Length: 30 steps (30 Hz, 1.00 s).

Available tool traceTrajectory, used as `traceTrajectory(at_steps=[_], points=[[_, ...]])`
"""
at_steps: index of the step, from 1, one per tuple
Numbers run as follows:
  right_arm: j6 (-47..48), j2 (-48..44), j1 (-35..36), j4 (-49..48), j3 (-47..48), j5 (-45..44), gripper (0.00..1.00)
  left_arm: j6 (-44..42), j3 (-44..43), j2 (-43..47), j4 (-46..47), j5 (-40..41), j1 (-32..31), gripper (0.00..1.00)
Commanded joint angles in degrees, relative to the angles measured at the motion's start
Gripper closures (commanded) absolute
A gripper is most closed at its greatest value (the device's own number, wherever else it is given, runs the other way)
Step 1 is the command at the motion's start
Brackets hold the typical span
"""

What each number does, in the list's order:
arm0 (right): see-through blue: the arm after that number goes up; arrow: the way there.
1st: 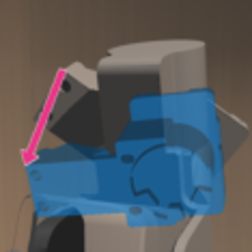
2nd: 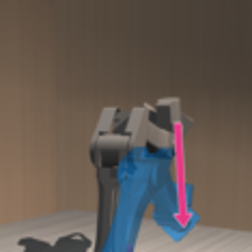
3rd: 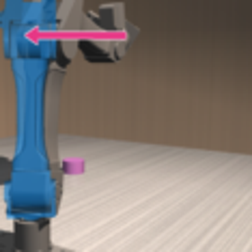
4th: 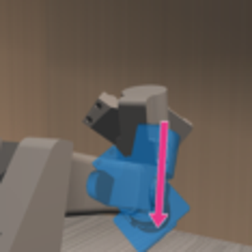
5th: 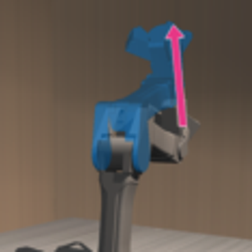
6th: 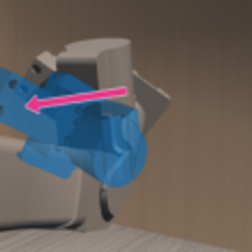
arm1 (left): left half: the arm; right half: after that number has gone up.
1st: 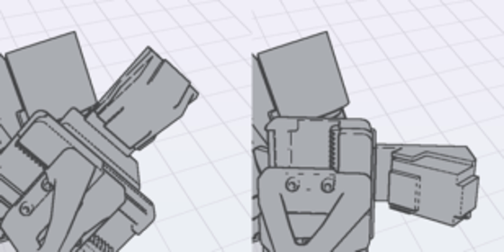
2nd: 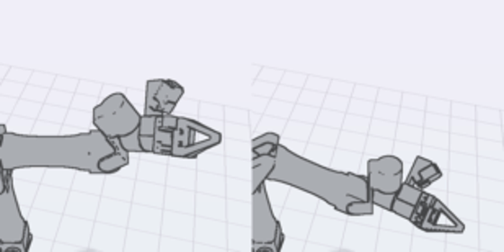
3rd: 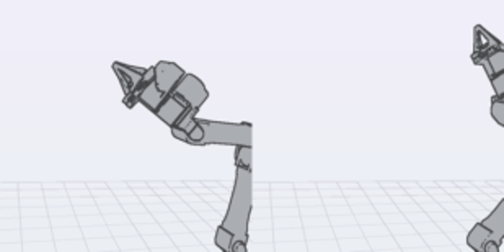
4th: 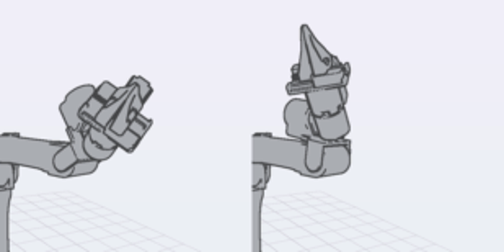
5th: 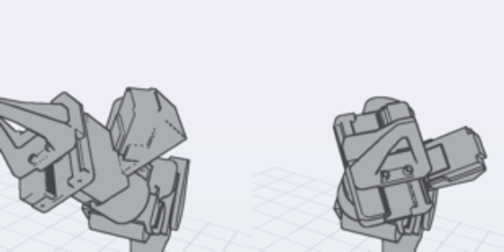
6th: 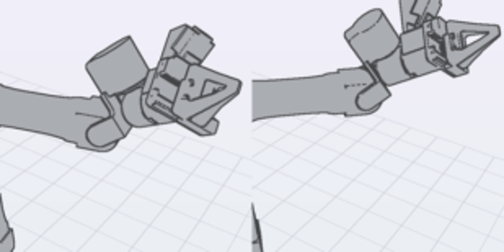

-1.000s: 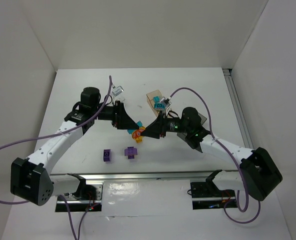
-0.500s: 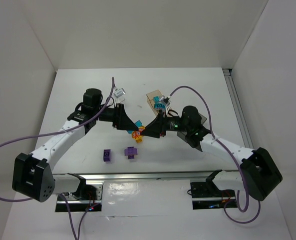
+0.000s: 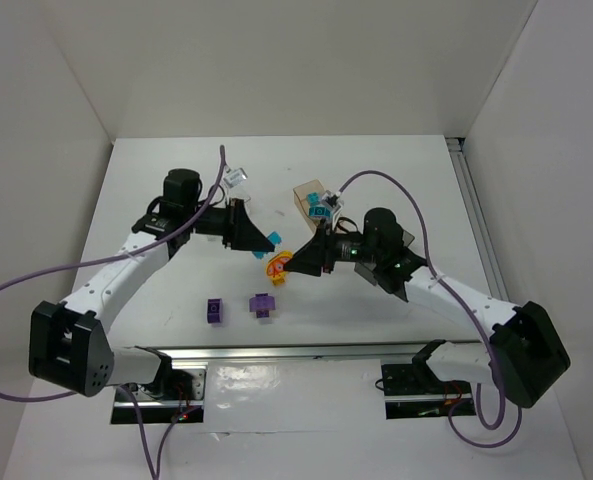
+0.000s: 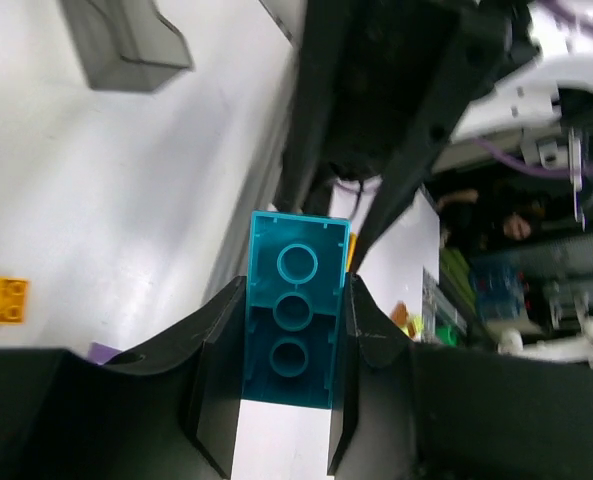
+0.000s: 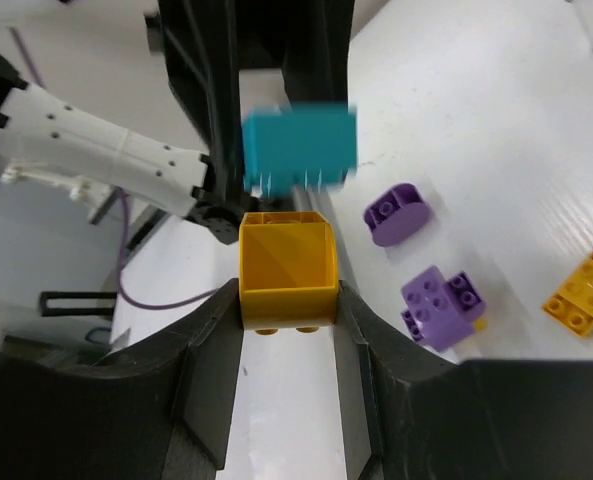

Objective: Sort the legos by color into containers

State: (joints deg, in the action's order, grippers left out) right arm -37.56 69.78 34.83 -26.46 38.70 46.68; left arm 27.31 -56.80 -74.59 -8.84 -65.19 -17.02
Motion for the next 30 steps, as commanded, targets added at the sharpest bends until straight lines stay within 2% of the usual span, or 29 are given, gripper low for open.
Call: traceTrajectory(at_steps=[1,3,7,8,10,11,12,14,16,17,21,26,28,29,30], points=[[6.44,-3.68,-0.29,10.61,1.64,-4.39,0.95,1.16,-3.23,-1.35,-2.84,3.57,2.43,1.0],[6.98,-5.96,-0.29,12.56,1.12,-6.85,0.96,1.17,-3.85,-3.45,-3.37,4.1,3.65,1.0],[7.5,-12.54,-0.29,24.57,1.64,-15.1,0.98,3.09,-4.99,-6.44,-4.17,8.48,3.66,1.0],[7.5,-14.13,-0.29,27.4,2.25,-21.04,0.98,3.1,-6.38,-7.14,-4.95,10.94,3.66,1.0],[6.89,-17.82,-0.29,36.85,3.84,-29.84,0.96,5.63,-9.28,-10.74,-7.92,21.38,2.43,1.0],[5.93,-18.88,-0.29,39.96,4.89,-39.02,0.96,6.43,-14.26,-12.76,-9.69,25.33,-0.01,1.0],[3.57,-20.89,0.23,42.43,4.9,-43.38,0.96,7.66,-17.35,-17.74,-11.01,32.16,-1.6,1.0],[1.71,-23.36,0.24,47.1,4.9,-52.59,0.96,9.33,-27.16,-23.38,-14.08,36.87,-5.46,1.0],[0.39,-26.34,0.24,49.47,4.9,-57.29,0.96,11.78,-33.26,-28.92,-15.67,42.47,-6.8,1.0],[0.38,-27.06,0.24,51.66,4.9,-58.88,0.96,12.32,-36.25,-34.26,-16.9,43.82,-6.8,1.0],[0.38,-28.21,0.24,54.93,6.21,-64.24,0.96,12.86,-51.35,-45.34,-21.74,50.5,-8.64,1.0],[-0.23,-29.35,0.24,56.08,6.92,-66.97,0.96,12.86,-65.09,-56.35,-26.65,55.15,-10.32,1.0],[-0.23,-29.96,0.24,57.21,6.92,-67.59,0.96,12.86,-70.52,-60.3,-27.98,56.57,-11.46,0.94],[-0.23,-29.96,0.24,57.22,6.92,-68.2,0.96,12.86,-72.65,-61.28,-27.98,57.18,-11.46,0.8],[-0.23,-29.96,0.24,57.22,6.92,-68.21,0.96,12.86,-73.71,-62.16,-27.99,57.19,-11.46,0.73]])
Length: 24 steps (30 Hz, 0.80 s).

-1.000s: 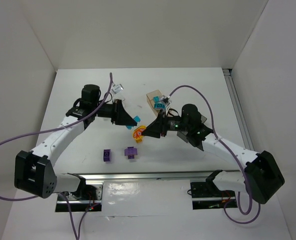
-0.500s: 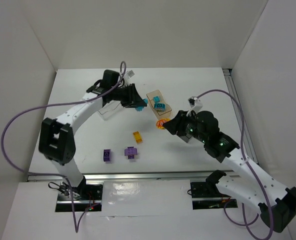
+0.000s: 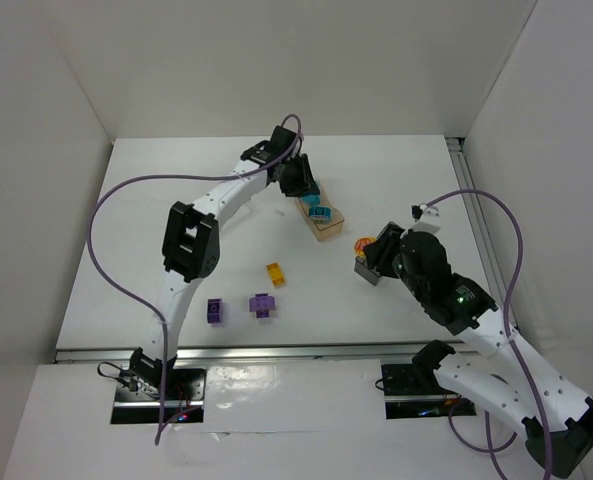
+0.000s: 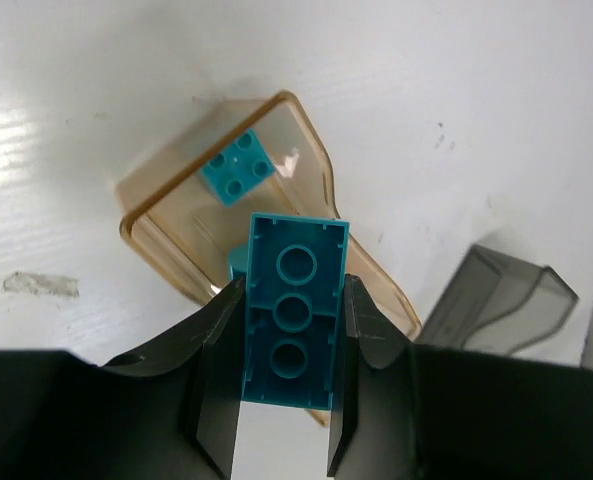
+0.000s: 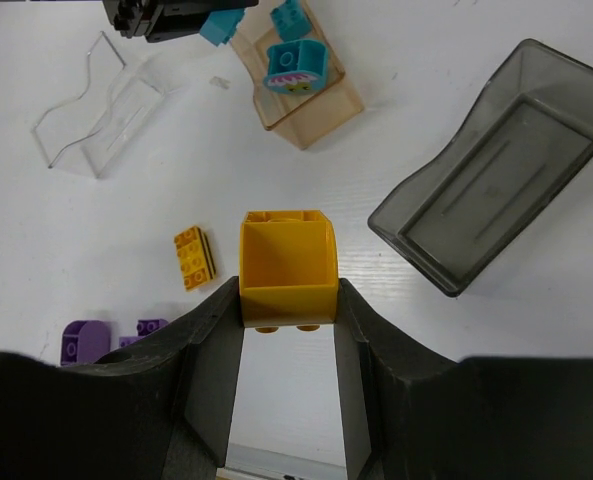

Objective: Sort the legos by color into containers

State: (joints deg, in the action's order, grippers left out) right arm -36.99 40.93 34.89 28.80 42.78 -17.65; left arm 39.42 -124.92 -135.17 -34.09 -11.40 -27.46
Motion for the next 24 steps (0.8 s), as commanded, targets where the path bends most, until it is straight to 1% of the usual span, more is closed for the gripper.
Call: traceTrajectory(at_steps=[1,3,4,5,7,10,11,12,13,14,15,16,17,18,19,20,21,22,23,24], points=[[-0.28,-1.11,0.17,1.97,2.83,-3.88,0.96,0.22,-6.38,-2.37,-2.74,3.4,-1.01,0.64],[-0.27,-1.11,0.17,2.49,2.83,-3.88,0.96,-0.3,-7.87,-3.6,-3.26,3.4,-1.01,0.46],[-0.27,-0.42,0.17,2.49,2.31,-3.88,0.96,-0.31,-7.88,-3.6,-3.27,3.4,-1.01,0.29],[-0.27,0.2,0.17,2.49,2.3,-4.41,0.96,-0.92,-7.88,-3.61,-3.27,3.4,-1.01,0.23],[-0.8,0.81,0.17,2.49,2.3,-5.72,0.95,-1.53,-7.88,-3.08,-3.27,2.88,-1.54,0.14],[-1.42,2.57,0.17,2.49,2.83,-8.26,0.93,-2.85,-5.61,-0.54,-3.27,2.87,-1.54,0.13],[-1.42,4.41,0.17,3.54,3.35,-13.59,0.92,-2.86,-4.99,0.17,-3.27,2.35,-1.54,0.13],[-0.89,5.47,0.17,3.03,3.36,-15.99,0.92,-3.47,-3.15,0.96,-3.88,1.74,-1.54,0.13],[-0.89,6.87,0.17,3.02,3.36,-17.84,0.92,-3.47,-3.13,2.01,-3.88,1.73,-1.54,0.14],[-0.89,8.45,0.17,3.02,4.31,-21.08,0.92,-3.99,-0.44,5.15,-4.49,1.73,-1.54,0.14],[-0.37,12.03,-0.52,3.02,5.72,-21.81,0.92,-4.0,1.42,7.18,-5.19,4.25,-2.06,0.14],[0.42,13.81,-1.14,1.89,5.73,-21.81,0.92,-4.78,3.61,9.55,-5.2,5.93,-2.07,0.14],[0.43,15.57,-1.84,1.18,6.6,-21.81,0.92,-4.79,8.68,12.19,-5.2,7.43,-2.68,0.14],[1.04,18.37,-2.89,0.39,6.61,-19.9,0.92,-4.79,11.25,17.61,-5.2,8.84,-3.21,0.15],[1.57,19.27,-5.08,-1.79,6.61,-18.92,0.92,-4.79,13.98,20.36,-5.2,11.02,-3.21,0.15],[2.44,19.97,-5.97,-3.29,5.91,-16.82,0.92,-4.79,19.4,23.09,-5.2,11.83,-3.21,0.15],[2.97,20.5,-6.85,-4.53,4.69,-16.11,0.92,-4.18,22.24,25.81,-5.2,12.79,-3.21,0.15],[2.98,21.12,-8.42,-5.41,4.68,-15.4,0.92,-3.48,24.79,30.88,-5.2,14.46,-3.21,0.15],[2.98,21.12,-9.05,-6.55,3.98,-14.88,0.92,-3.47,27.08,33.02,-5.2,15.17,-3.21,0.15],[3.68,21.91,-9.75,-7.08,3.19,-13.91,0.92,-2.95,31.36,35.05,-5.2,15.79,-3.73,0.15]])
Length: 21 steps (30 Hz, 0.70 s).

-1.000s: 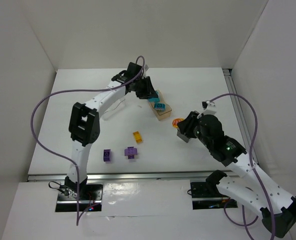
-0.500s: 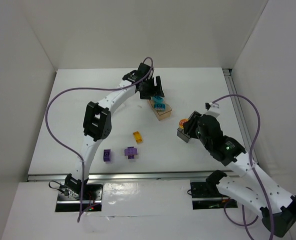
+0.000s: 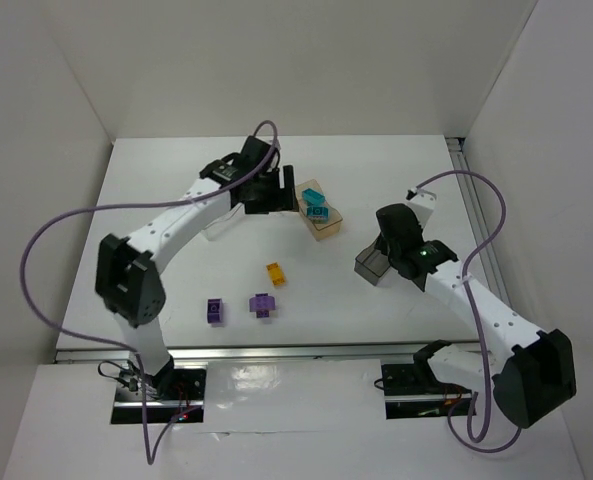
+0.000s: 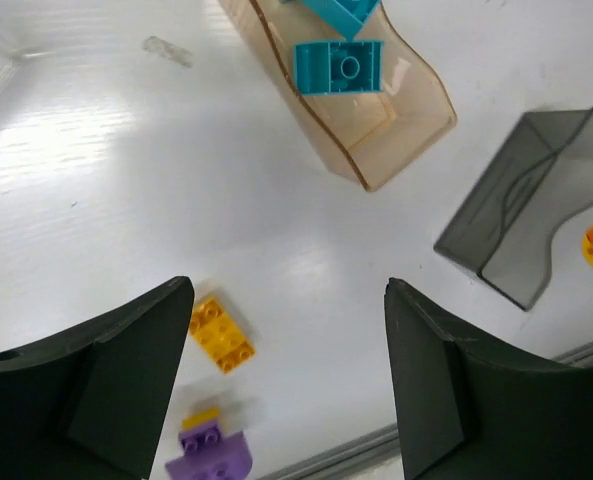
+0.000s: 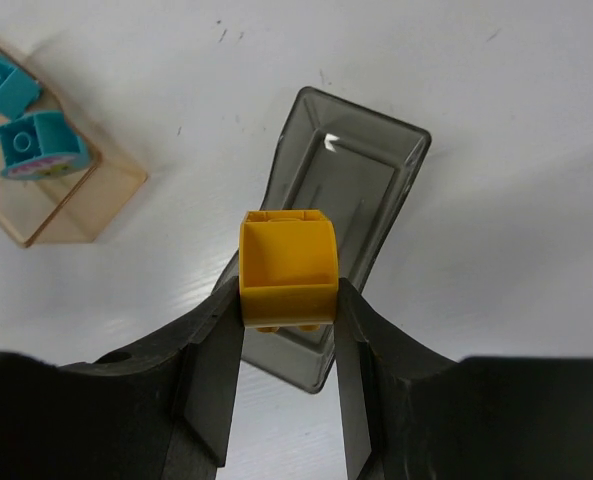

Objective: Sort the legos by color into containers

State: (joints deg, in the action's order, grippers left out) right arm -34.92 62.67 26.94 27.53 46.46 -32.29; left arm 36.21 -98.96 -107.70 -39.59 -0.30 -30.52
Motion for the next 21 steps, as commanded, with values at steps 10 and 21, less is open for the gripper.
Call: traceTrajectory(at_steps=[10,21], points=[[2.75,5.0,-5.58,-9.86,-3.47,5.4,0.82,4.22,22.66,22.7,-3.02,12.94,-1.21,0.13],[3.28,2.63,-1.28,-8.37,-1.46,3.11,0.41,7.39,19.69,22.45,-9.53,17.87,-0.68,0.13]])
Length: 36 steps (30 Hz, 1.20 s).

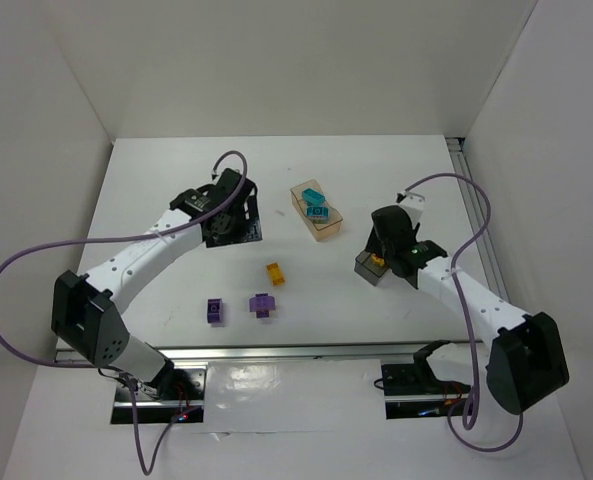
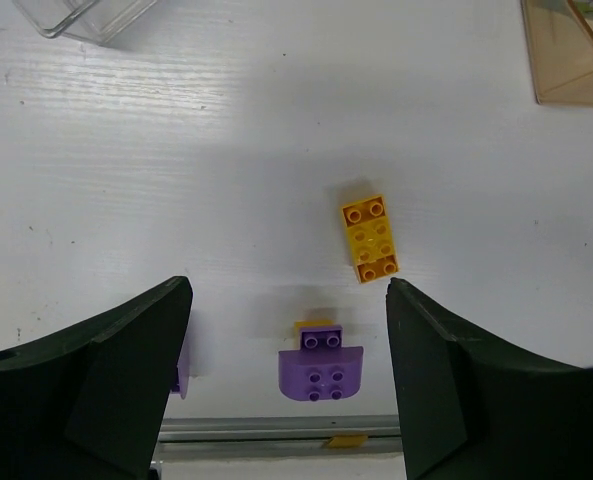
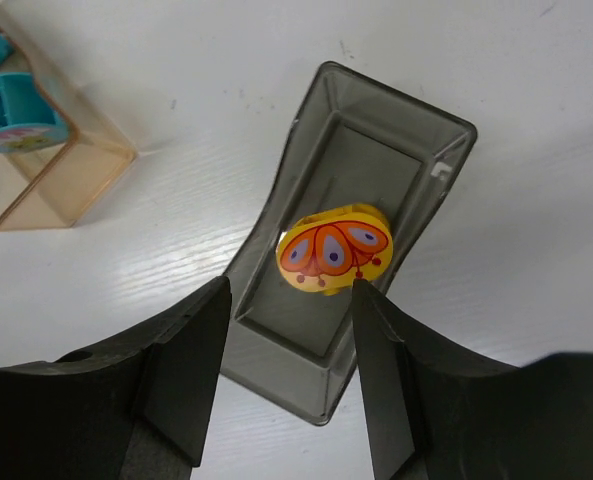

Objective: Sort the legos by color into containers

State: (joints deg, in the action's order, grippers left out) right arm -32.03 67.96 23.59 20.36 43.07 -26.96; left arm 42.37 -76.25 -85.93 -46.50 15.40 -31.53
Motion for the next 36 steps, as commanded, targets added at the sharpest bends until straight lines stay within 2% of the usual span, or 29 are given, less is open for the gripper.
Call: traceTrajectory(at_steps=[1,4,8,10,11,15,18,29,36], points=[[0.39,-2.66,2.85,-0.24,2.8,-2.92,0.41,1.22,-3.03,0.68,-2.63,2.18,0.33,0.13],[0.39,-1.96,5.66,1.26,4.91,-4.23,0.41,1.75,-3.56,1.29,-2.63,2.88,0.33,0.13],[1.79,-0.57,17.23,-1.72,4.92,-2.49,0.39,1.75,-3.56,3.48,-2.64,4.11,0.85,0.15],[2.84,1.72,21.3,-4.0,5.53,-0.74,0.31,1.75,-3.03,3.49,-2.63,4.11,2.34,0.15],[2.85,4.95,24.8,-4.71,6.4,-0.73,0.23,1.75,-3.03,3.49,-3.15,4.11,2.87,0.15],[5.22,14.35,31.58,-7.43,10.1,1.47,0.08,3.86,-1.62,5.32,-3.16,4.11,4.45,0.16],[6.27,19.81,32.83,-9.72,12.3,4.1,0.05,3.86,-0.49,7.96,-3.16,4.11,5.51,0.16],[11.38,34.42,32.22,-13.67,21.27,13.95,0.08,1.93,0.57,9.99,-3.16,1.83,7.45,0.16],[10.24,39.97,32.22,-13.06,24.17,12.73,0.21,1.4,1.1,11.05,-3.16,1.83,7.97,0.16]])
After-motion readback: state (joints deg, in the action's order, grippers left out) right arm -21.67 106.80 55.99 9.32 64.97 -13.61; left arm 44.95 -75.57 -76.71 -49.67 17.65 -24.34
